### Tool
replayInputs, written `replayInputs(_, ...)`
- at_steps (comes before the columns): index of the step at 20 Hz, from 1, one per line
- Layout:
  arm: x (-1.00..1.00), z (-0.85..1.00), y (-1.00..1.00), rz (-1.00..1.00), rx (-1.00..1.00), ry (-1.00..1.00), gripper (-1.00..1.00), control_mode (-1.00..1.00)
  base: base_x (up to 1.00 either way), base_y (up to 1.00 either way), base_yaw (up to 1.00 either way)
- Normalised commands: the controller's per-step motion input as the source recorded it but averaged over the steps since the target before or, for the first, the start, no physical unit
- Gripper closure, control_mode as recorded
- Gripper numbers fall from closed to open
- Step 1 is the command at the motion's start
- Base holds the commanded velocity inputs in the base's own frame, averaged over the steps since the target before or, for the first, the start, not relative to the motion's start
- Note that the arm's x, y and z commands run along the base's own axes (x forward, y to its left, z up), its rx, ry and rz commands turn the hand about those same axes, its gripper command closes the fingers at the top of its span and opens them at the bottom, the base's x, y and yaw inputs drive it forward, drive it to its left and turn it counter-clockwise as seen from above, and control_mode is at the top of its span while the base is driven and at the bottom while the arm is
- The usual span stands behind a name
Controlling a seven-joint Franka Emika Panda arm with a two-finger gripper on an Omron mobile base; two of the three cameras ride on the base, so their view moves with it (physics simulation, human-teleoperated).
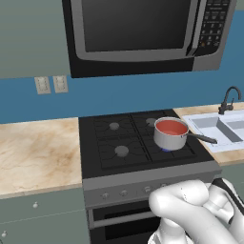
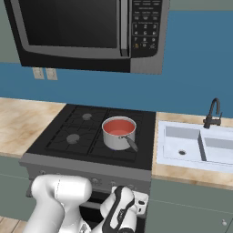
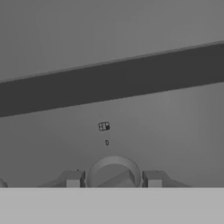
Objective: Wait until the marinara sauce is simmered to a deep red color and then turn off the stove.
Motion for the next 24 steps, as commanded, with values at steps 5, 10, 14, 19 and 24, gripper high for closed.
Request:
replayInputs(5, -0.01, 0.00, 0.00, 0.00, 0.08, 0.00, 1.00, -1.00, 0.00, 0.00, 0.00)
replayInputs(10, -0.03, 0.00, 0.00, 0.00, 0.09, 0.00, 1.00, -1.00, 0.00, 0.00, 0.00)
replayInputs(14, 0.00, 0.00, 0.00, 0.00, 0.09, 0.00, 1.00, -1.00, 0.00, 0.00, 0.00)
replayInputs(19, -0.01, 0.00, 0.00, 0.00, 0.10, 0.00, 1.00, -1.00, 0.00, 0.00, 0.00)
replayInputs(24, -0.01, 0.00, 0.00, 0.00, 0.11, 0.00, 1.00, -1.00, 0.00, 0.00, 0.00)
